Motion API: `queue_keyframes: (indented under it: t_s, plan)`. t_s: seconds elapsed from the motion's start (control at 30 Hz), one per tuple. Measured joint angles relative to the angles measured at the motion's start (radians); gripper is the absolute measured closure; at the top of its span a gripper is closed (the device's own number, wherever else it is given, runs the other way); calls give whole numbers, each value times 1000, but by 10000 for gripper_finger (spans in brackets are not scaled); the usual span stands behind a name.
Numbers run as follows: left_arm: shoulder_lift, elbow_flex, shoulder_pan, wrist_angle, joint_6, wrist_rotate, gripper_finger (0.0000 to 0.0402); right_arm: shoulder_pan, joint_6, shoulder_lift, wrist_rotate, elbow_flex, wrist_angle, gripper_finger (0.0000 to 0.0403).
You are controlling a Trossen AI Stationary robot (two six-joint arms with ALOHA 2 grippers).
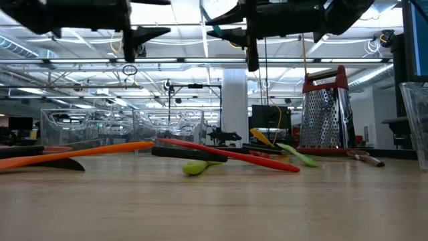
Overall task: Pick & Place Kitchen Items
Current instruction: Put the blue spatula into the left transparent bin
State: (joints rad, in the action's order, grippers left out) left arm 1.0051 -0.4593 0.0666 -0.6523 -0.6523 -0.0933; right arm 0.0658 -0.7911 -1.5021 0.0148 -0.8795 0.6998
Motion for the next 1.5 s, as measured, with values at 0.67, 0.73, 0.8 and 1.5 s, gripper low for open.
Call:
queue_keyframes:
  t_s: [0.67,0.73,0.8,1.5]
  plan:
    - [379,-397,1,227,71,-11,151,-81,136,0,203,0,-84,355]
    - [406,-413,2,223,70,-12,151,-89,148,0,220,0,-84,355]
    - [427,-419,5,223,68,-12,151,-96,149,0,221,0,-84,355]
    - [448,-421,38,209,-64,25,378,-106,160,0,230,0,-154,355]
